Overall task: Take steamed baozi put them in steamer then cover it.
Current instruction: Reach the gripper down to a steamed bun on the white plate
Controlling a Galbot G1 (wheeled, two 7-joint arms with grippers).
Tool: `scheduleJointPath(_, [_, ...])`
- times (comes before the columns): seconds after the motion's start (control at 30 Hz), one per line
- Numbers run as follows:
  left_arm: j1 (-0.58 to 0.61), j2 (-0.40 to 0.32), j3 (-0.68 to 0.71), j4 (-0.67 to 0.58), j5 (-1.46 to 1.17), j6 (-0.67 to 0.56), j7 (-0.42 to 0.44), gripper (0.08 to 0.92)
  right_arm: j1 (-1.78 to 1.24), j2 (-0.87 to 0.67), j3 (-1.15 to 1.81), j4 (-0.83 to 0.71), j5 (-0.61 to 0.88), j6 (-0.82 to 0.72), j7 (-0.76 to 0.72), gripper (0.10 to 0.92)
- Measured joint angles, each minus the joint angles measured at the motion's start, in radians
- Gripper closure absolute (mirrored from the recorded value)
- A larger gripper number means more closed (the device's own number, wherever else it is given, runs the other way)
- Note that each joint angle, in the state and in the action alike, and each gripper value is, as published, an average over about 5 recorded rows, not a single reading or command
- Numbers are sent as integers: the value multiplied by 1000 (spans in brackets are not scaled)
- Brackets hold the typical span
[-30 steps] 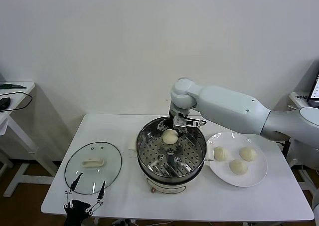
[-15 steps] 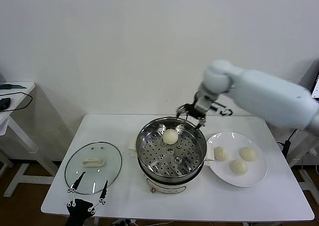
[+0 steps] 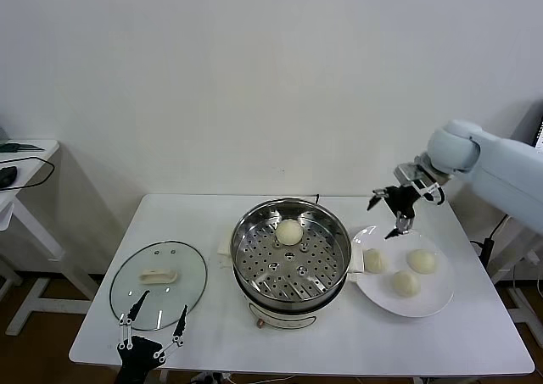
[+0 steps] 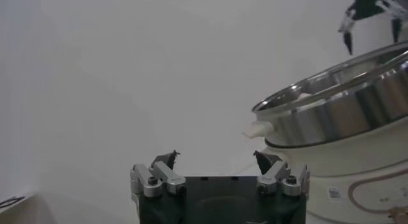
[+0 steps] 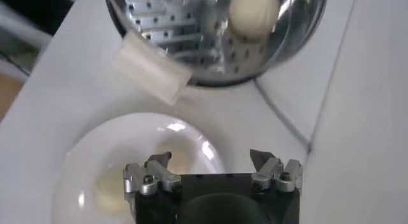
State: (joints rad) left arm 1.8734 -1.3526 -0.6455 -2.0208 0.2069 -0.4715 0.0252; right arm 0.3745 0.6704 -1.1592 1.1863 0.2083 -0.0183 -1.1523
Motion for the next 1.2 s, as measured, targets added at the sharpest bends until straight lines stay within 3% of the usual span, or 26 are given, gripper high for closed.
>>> scheduleJointPath(0.9, [6, -7, -8, 19, 4, -13, -2, 177, -236, 149, 91, -209, -81, -49, 84, 204])
scheduleJointPath(1.2, [8, -9, -9, 21, 4, -17, -3, 177, -242, 152, 95, -207, -88, -54, 92, 329])
